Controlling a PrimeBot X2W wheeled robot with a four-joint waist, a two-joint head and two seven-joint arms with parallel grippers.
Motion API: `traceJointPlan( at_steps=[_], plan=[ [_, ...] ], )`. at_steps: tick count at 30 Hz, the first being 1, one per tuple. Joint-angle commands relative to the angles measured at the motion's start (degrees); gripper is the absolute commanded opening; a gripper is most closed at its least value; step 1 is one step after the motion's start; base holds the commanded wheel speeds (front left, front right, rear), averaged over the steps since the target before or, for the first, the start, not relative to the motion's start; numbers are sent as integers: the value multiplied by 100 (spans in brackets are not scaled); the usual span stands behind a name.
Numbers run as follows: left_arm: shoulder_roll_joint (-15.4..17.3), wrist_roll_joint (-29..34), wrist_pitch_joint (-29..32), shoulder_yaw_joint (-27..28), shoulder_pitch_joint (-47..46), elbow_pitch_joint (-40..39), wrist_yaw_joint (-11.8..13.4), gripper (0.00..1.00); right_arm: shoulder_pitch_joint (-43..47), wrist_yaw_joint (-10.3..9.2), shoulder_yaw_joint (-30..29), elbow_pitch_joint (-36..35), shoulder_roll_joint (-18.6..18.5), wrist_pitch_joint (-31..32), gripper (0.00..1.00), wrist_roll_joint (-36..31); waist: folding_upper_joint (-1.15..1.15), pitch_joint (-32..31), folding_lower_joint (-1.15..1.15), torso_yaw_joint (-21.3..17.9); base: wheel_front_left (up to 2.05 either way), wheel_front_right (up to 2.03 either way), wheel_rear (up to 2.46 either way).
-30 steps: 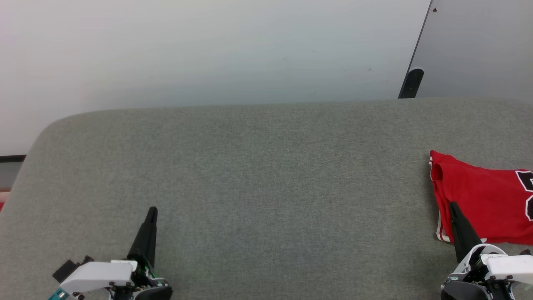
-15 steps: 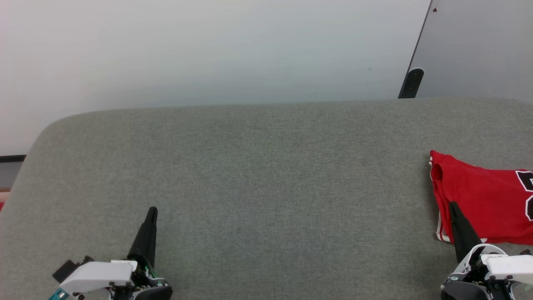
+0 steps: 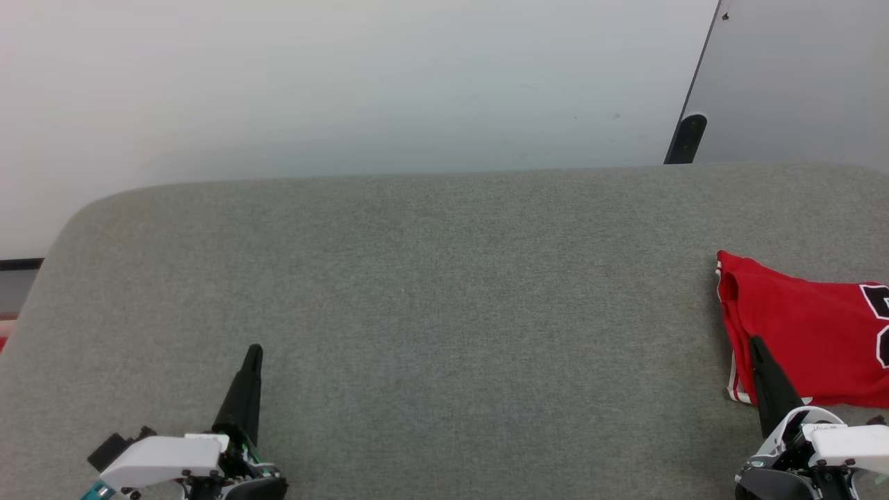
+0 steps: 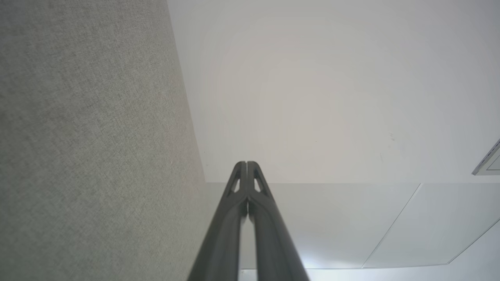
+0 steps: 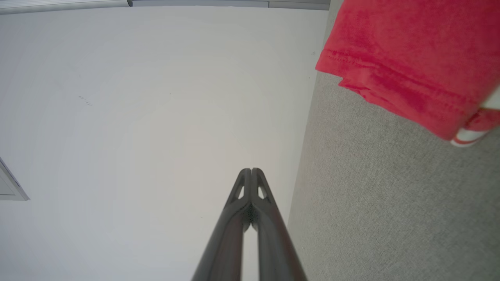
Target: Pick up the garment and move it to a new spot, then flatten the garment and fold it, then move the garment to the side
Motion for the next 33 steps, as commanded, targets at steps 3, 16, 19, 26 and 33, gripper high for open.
traceJointPlan(
  at_steps=[3,16,19,26,33],
  plan=[
    [3,-1,13,15,-57,6,-31,0,-19,-8,2,2,16,-1,0,17,0,0,0,0,0,0,0],
    [2,0,14,15,-57,6,-31,0,-19,-8,3,2,16,-2,0,18,0,0,0,0,0,0,0],
    [2,0,14,16,-57,6,-31,0,-19,-8,3,2,15,-2,0,18,0,0,0,0,0,0,0],
    [3,0,14,16,-57,6,-31,0,-19,-8,3,2,15,-2,0,18,0,0,0,0,0,0,0],
    [3,1,15,15,-57,5,-31,0,-19,-8,3,2,15,-2,0,18,0,0,0,0,0,0,0]
  ],
)
